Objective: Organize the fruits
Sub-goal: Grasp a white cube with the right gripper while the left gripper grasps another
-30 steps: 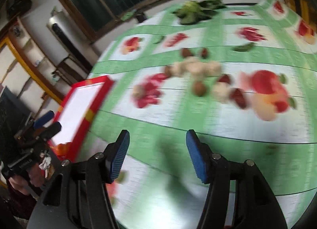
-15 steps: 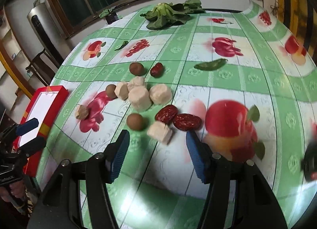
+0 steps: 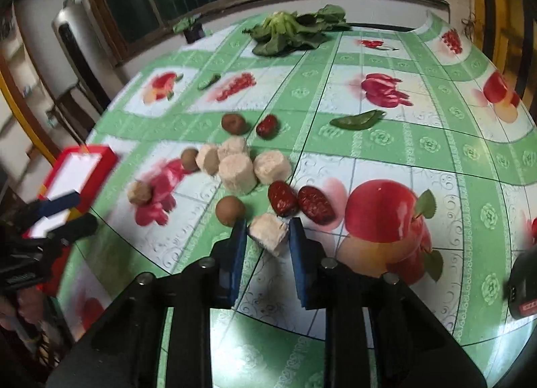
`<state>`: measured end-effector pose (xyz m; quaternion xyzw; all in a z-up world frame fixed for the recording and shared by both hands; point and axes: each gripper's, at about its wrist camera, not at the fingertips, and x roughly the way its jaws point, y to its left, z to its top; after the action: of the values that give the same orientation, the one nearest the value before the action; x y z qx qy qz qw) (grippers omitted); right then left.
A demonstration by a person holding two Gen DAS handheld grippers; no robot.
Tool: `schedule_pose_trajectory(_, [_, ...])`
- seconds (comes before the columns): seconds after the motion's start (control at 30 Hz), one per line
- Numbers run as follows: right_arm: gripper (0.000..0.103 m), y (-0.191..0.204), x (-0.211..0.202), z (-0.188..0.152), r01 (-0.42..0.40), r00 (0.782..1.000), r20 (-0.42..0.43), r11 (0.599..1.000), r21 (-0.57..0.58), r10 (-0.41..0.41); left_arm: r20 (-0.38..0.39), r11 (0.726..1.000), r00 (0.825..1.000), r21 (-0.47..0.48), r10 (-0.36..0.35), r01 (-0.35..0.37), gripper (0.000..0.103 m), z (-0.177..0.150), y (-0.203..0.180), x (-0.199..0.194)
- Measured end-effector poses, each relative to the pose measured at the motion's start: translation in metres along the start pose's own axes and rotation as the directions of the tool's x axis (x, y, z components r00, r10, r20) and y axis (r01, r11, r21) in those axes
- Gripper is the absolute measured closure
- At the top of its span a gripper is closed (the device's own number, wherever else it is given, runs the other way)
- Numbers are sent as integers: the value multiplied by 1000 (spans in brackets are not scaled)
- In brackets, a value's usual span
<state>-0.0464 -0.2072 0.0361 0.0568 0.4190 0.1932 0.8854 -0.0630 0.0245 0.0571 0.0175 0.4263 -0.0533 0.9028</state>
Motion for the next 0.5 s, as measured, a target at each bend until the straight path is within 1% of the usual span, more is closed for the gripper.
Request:
schedule_pose_trajectory(0.13, [76, -12, -13, 4, -42, 998, 51, 997, 67, 39, -12, 1000, 1000, -9, -1, 1, 30, 7, -8, 10])
schedule_pose_trajectory(0.23, [76, -17, -16, 4, -49, 997, 62, 995, 93, 43, -16, 1000, 1000, -14, 3, -3, 30, 13, -15, 20])
schedule_pose_trajectory(0.27, [76, -18, -17, 5, -54, 997, 67, 994, 99, 47, -18, 1000, 1000, -14, 3, -4, 32, 15, -16, 23])
schedule_pose_trajectory(0.3, [76, -18, -18, 5, -57, 996, 71, 993, 102, 50, -20, 1000, 1000, -14, 4, -4, 39, 16, -17, 26])
schedule_pose_trajectory(0.33, [76, -19, -18, 5, -58, 996, 72, 993, 103, 51, -26, 1000, 1000, -14, 5, -5, 42, 17, -18, 31])
schedule_pose_trajectory(0.4, [76, -19, -18, 6, -60, 996, 73, 993, 103, 52, -43, 1000, 999, -22, -2, 1, 56, 18, -18, 41])
schedule_pose_trajectory(0.43, [76, -20, -18, 6, -63, 996, 74, 992, 105, 56, -55, 999, 998, -31, -8, 6, 58, 18, -16, 47])
schedule_pose_trajectory(0.5, [76, -21, -17, 6, -62, 996, 76, 993, 105, 55, -71, 998, 997, -57, -26, 22, 72, 16, -13, 57])
